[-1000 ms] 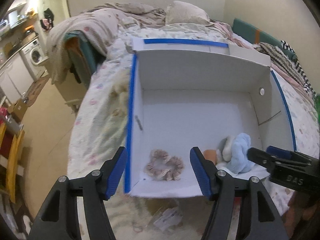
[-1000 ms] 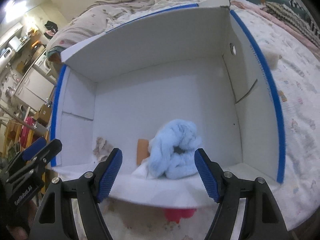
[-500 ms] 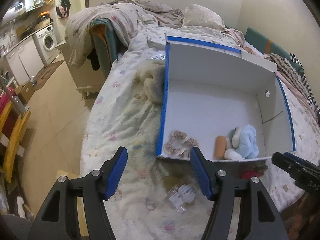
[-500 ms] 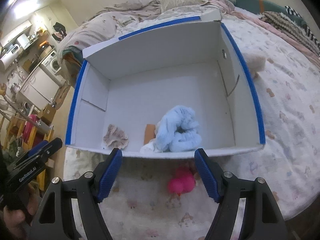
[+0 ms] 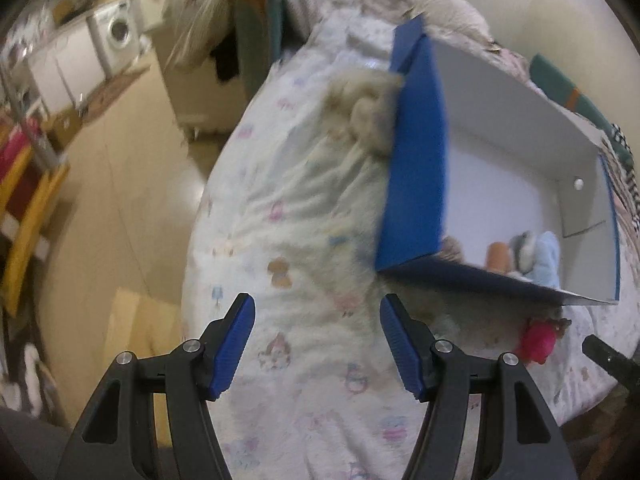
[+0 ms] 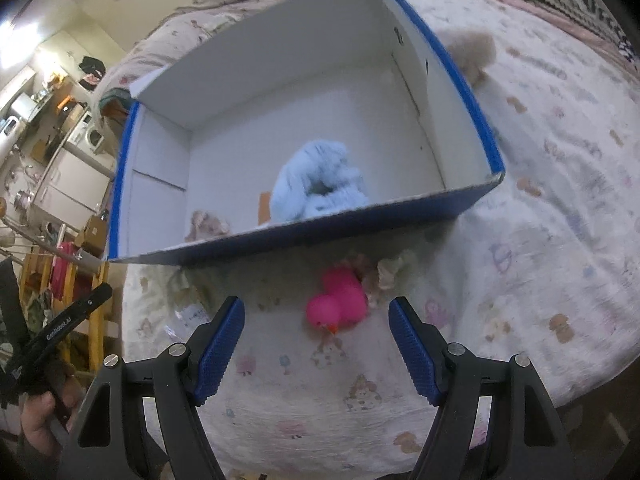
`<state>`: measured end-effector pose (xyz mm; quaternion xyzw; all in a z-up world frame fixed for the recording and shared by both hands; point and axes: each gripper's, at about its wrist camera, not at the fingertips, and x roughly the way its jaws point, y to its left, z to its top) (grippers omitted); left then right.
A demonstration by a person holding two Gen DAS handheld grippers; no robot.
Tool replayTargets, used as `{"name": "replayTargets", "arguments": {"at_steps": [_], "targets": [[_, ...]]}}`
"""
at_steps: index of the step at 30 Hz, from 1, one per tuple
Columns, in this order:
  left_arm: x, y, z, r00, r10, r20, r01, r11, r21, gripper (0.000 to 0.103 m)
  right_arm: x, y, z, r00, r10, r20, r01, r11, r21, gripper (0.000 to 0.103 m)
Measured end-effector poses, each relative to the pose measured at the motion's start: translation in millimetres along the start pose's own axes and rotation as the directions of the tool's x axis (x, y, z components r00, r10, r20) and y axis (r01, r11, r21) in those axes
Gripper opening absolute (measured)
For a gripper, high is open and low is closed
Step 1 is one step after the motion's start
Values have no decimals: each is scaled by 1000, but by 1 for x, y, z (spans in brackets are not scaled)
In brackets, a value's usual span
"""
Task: Organize soft objects
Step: 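Grasp the clear plastic bag with the left gripper while the right gripper moves toward the pink duck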
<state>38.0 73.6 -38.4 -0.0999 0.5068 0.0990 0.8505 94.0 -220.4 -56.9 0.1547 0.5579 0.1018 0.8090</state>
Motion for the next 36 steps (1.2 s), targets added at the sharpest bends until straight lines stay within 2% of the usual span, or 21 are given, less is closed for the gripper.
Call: {"name": "replayTargets", "arguments": {"at_steps": [5,8,13,17,18,21,23,25,28,31,36], "targets": [[21,5,-4,991,-80,-106,73,995,-73,62,10,1,3,1000,1,-15,-1,1000,27,79],[27,-10,-7,987,-102,-127,98,995,-35,62,14,3,3,1000,-11,-24,12,1000,16,79],[48,-45,-22,956,-171,-240,183,983,27,61,19,-1,5,999,-16,-40,18,999,34,79],[57,-60,-24,956,-162,-245,177,983,41,61,22,-1,8,999,-17,-41,19,999,36,79],[62,-64,-25,954,-159,-256,175,984,44,58,23,-2,8,999,-20,-43,21,999,35,79],[75,-70,-28,940,-165,-298,183,983,33,29,29,-2,8,998,-28,-58,29,999,31,79],[79,-74,-30,928,-181,-324,200,979,26,20,32,-2,8,997,-37,-63,39,999,25,79],[77,-78,-30,929,-182,-322,204,978,34,6,34,-3,9,997,-42,-65,44,999,21,79],[70,-84,-30,915,-233,-329,259,965,36,3,37,-2,9,997,-43,-70,45,999,21,79],[56,-83,-27,915,-259,-309,286,957,42,2,40,3,8,996,-43,-72,44,999,14,79],[19,-64,-18,930,-291,-224,307,951,35,2,38,9,6,997,-19,-70,20,1000,8,79]]}}
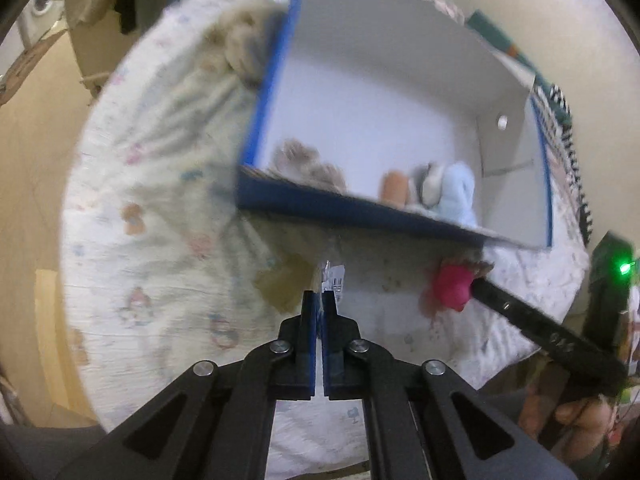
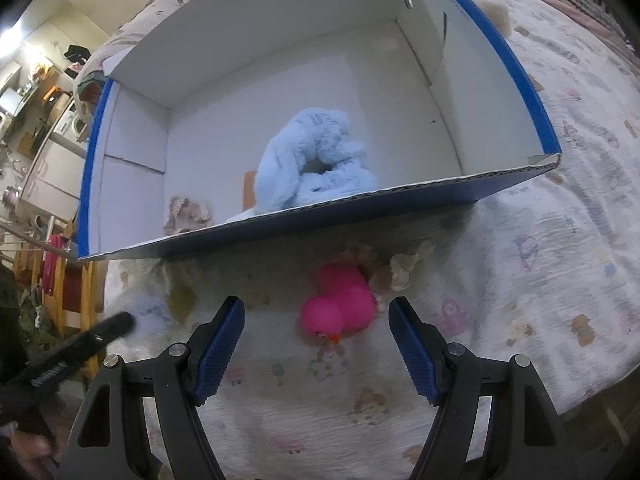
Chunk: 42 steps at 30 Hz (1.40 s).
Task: Organize soft objects
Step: 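Grasp the clear plastic bag with the left gripper while the right gripper moves toward the pink duck, then carry the clear plastic bag with the left gripper over into the box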
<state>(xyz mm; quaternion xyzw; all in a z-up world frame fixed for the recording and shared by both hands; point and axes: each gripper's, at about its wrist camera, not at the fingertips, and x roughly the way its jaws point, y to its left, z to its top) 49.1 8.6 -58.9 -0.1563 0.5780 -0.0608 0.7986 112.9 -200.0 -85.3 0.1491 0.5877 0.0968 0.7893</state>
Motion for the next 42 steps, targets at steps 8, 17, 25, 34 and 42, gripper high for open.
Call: {"name": "replayTargets", "arguments": {"at_steps": [8,17,25,34,42], "targets": [[-48,43,12,985,112,133,-103,992,-74,2,17,47,-1,991,122,-54,-125,991,-53,79],[-51,56,11,975,157,156,-141,984,-109,2,82,111,-5,956,202,-211,-215,976,-38,54],[-44,64,12,976,166,138,-149,981,-128,2,106,131,-8,975,156,-157,-171,982,-84,30],[-41,61,13,973,178,144,-161,979,-121,2,88,127,-9,976,178,-129,-196,969,-151,8],[-54,54,6,966,182,184,-165,981,-105,2,43,114,-22,971,229,-65,-237,956,-174,8]]}}
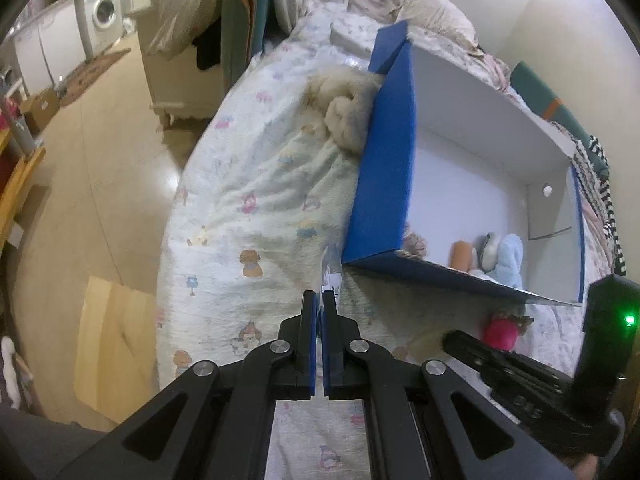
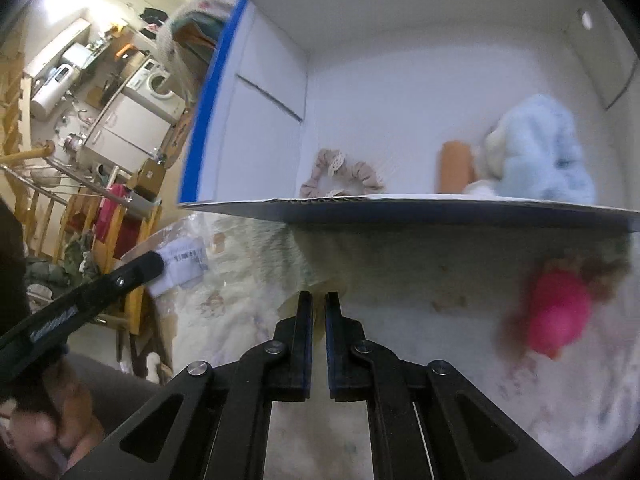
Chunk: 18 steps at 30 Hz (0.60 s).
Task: Organize soft objects
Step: 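Carry the clear plastic bag with the left gripper over into the box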
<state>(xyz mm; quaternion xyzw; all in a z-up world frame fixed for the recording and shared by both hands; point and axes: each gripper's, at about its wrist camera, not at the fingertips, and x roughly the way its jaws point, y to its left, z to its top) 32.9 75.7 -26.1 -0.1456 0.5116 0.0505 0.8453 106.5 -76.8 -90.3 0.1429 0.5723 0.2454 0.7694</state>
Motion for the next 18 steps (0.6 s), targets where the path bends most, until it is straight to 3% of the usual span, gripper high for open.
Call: {"name": "replayTargets", "arguments": {"at_steps": [3,9,13,18], "targets": [[-17,-5,-4,998,0,55,-1,999,33,2,-25,-5,-5,1000,4,25,-4,1000,-15,8],[-51,-24,1,989,-73,126,65,996,67,2,-71,-12,2,995,31,99,-31,1000,-4,8],[-66,-47,16,982,-117,147,102,989,107,2,-99,-17,18,986,34,161,-36,999,8,8],[-67,-79,40,979,-129,156,100,979,179,2,-122,-28,45,977,20,214,-24,1000,17,8]]}}
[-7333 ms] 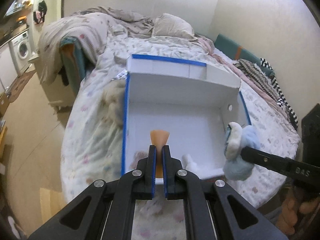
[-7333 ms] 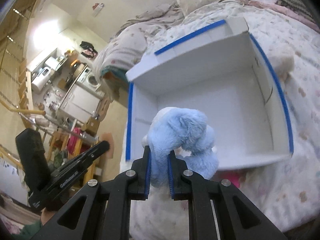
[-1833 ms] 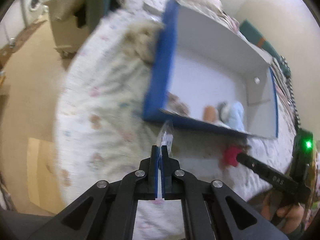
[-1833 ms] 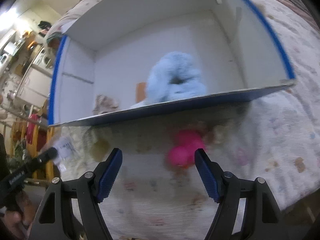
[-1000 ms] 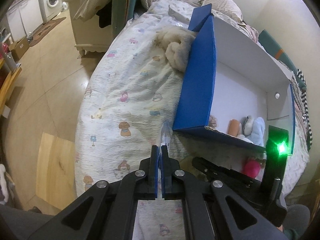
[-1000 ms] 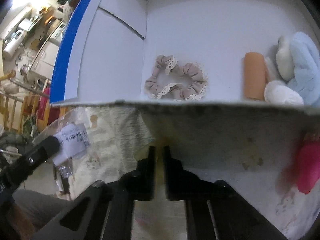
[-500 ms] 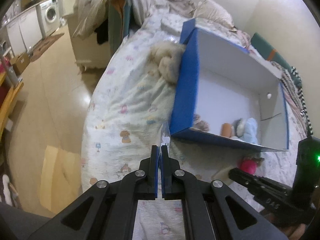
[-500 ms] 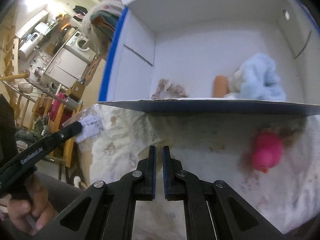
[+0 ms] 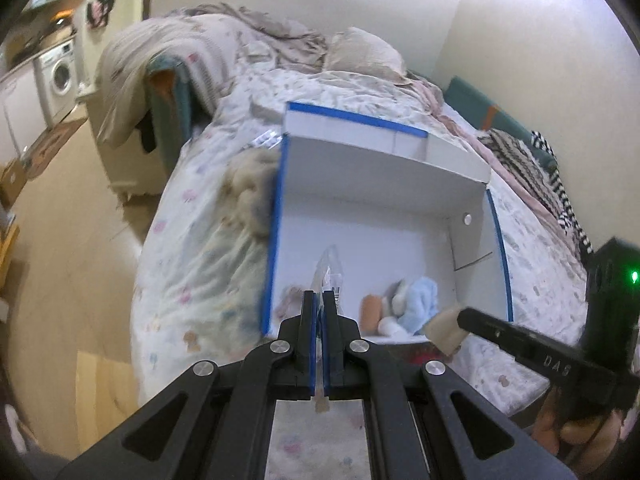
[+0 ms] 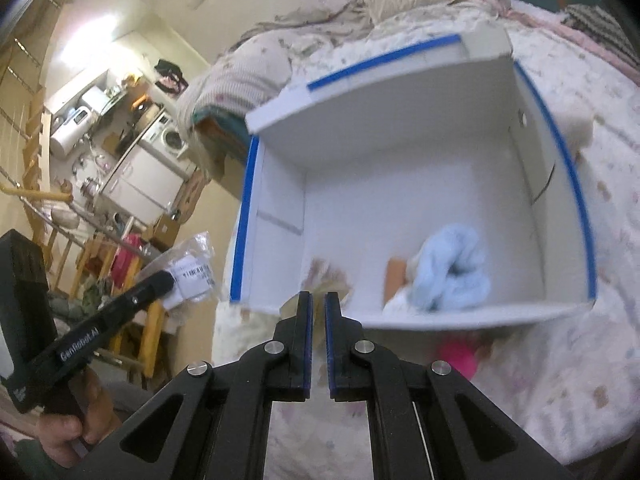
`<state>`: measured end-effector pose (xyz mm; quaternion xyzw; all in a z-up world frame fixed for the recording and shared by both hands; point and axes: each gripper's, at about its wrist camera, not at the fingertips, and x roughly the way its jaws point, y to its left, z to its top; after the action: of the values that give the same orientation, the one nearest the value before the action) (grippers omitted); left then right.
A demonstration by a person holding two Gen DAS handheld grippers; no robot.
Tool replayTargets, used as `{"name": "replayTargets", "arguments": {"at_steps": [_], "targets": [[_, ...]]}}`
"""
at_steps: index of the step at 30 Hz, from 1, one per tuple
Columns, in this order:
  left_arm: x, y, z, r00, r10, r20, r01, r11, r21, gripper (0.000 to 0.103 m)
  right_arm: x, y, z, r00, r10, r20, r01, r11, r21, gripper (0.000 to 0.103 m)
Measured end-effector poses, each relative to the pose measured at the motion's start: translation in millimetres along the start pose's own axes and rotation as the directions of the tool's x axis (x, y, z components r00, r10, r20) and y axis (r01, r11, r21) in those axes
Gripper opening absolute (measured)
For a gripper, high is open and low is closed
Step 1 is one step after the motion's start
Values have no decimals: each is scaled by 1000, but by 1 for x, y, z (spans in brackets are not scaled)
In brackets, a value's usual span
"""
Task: Organize soft objects
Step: 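Carry the clear plastic bag with the left gripper over into the box, then open the left gripper to drop the plastic bag onto the box floor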
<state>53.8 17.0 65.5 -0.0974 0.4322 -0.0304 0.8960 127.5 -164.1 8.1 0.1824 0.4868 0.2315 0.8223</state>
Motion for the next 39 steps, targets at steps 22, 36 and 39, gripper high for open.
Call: {"name": "replayTargets", "arguments": {"at_steps": [22,36,39], "targets": [[124,-30,-2,990,53,-130,-40,994,107,2,76,-51,27,988,-123,-90,129,989,71,8],[128,-31,-2,990,85,-114,-67,986,155,2,93,-48,19,979,-134,-154,141,989,37,8],[129,-34,-4,990,89,-111,-70,983,169,3,89,-48,18,980,-135,-149,142,989,42,8]]}}
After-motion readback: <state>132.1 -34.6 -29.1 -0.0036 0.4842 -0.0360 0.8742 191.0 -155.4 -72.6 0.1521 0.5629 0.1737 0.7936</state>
